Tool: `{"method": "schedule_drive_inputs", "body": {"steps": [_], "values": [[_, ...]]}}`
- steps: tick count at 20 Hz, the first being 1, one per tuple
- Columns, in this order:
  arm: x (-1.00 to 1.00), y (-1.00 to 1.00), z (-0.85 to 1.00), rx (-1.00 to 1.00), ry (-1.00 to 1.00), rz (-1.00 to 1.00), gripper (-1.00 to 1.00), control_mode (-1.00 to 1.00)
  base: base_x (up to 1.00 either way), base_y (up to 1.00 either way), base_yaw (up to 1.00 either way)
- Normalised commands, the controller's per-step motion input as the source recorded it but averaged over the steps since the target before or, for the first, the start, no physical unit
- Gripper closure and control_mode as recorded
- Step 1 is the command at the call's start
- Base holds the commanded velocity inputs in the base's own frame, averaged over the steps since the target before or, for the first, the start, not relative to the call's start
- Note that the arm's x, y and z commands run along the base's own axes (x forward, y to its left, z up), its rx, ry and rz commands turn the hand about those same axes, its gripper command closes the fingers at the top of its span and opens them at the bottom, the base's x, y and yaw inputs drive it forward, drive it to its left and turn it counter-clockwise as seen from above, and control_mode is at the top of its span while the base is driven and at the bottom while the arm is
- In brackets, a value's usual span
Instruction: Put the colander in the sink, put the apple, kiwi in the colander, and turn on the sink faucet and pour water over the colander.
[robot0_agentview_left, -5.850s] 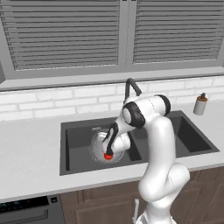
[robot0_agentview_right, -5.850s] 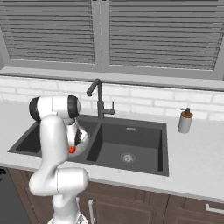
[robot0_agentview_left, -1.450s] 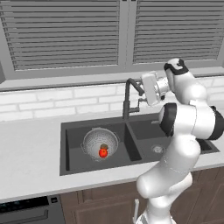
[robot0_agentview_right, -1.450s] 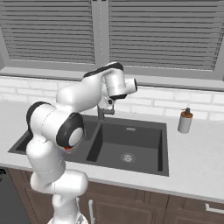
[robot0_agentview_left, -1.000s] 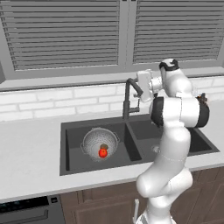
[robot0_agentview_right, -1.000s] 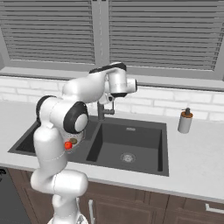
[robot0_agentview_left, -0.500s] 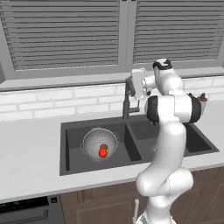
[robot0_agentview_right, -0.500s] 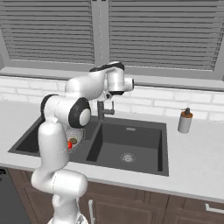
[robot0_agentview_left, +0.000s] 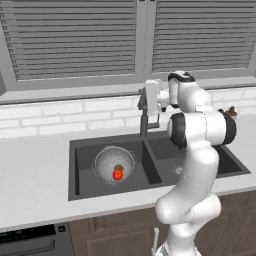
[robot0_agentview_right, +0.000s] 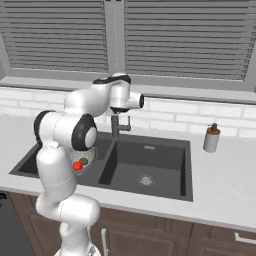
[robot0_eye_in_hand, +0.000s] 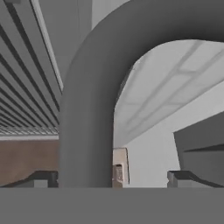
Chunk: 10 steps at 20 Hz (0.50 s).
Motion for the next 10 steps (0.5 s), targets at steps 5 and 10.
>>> {"method": "schedule_drive_inputs", "body": {"steps": [5, 10], "values": [[-0.01, 1.00, -0.26, -0.04, -0.09, -0.48, -1.00, -1.00, 0.00, 0.00, 0.00], [0.07, 0.95, -0.25, -0.07, -0.01, -0.47, -1.00, -1.00, 0.00, 0.00, 0.00]]}}
